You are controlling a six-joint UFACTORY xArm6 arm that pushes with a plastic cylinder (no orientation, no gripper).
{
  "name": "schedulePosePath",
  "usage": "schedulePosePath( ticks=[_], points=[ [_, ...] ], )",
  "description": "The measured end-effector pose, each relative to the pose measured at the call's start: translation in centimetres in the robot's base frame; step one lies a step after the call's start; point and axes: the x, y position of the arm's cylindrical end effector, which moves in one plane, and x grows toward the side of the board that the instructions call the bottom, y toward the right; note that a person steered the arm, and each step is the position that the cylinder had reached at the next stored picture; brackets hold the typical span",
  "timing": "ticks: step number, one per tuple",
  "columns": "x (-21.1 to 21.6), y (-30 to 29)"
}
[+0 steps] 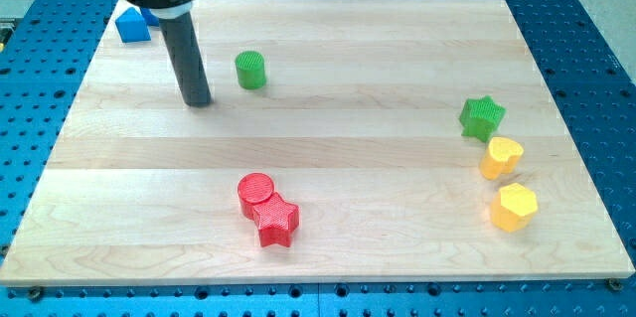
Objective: Place the green circle vertically to the green star
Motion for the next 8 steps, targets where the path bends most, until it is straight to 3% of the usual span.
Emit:
schedulePosePath(
  ticks=[2, 3, 4, 5, 6, 8],
  points=[
    [-4.7, 4.1],
    [-4.4, 13.1],
    [-3.0, 12.7],
    [-3.3, 8.6],
    [0.4, 6.8],
    [1.9, 16.4]
  ],
)
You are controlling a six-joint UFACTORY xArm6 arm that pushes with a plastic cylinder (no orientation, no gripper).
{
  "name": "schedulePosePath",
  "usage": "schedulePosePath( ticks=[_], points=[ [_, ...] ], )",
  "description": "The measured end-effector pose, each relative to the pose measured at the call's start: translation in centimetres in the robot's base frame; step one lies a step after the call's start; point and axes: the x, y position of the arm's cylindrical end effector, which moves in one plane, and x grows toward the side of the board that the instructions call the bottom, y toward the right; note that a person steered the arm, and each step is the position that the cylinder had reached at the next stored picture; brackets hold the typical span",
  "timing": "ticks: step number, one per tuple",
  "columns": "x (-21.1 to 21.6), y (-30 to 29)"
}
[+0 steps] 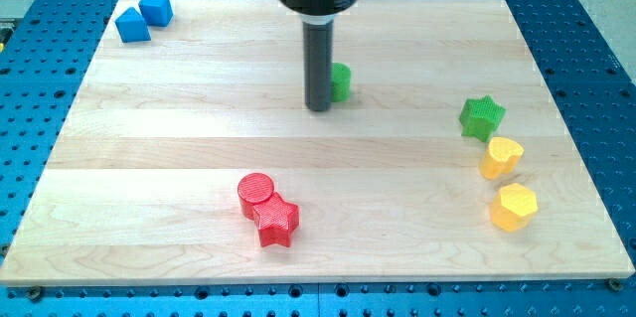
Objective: Place the green circle vertically to the green star
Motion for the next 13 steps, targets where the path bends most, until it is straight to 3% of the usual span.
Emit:
schedulePosePath(
  ticks=[1, 2, 3, 5, 8, 10, 13],
  points=[
    [-0.5, -3.7],
    [-2.3, -2.0],
    [-2.4, 4.8],
    [-2.5, 0.7],
    [-3.0, 15.0],
    [-9.5, 14.5],
    [-5.2, 16.4]
  ],
)
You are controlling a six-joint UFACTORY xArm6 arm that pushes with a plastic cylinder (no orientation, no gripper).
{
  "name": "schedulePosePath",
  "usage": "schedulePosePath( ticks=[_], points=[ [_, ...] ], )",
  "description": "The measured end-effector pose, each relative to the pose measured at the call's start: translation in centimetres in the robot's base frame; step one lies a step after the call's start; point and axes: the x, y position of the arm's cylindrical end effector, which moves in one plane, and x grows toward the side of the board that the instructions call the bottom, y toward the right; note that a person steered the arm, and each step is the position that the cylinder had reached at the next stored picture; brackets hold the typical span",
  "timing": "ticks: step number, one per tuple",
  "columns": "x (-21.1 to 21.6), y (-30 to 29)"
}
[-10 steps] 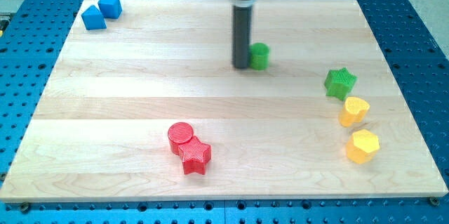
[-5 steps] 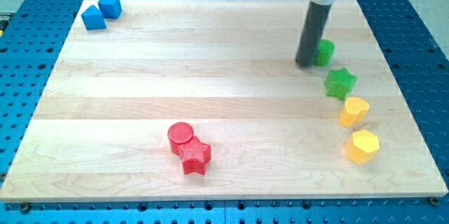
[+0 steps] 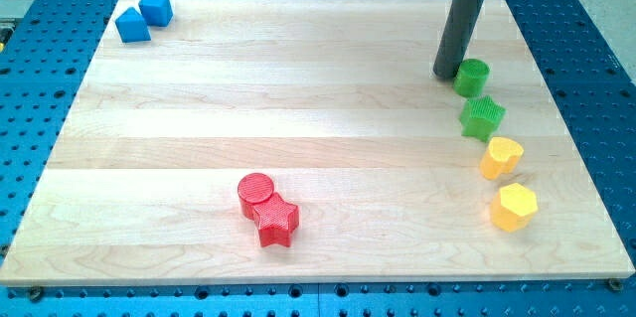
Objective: Place the green circle vertically to the green star
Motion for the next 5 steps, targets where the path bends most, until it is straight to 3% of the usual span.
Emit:
schedulePosePath(
  ticks=[1, 2, 3, 4, 5],
  points=[
    [0.8, -0.5],
    [6.2, -4.0],
    [15.5, -4.3],
    [20.3, -7.0],
    [20.3, -11.2]
  ],
)
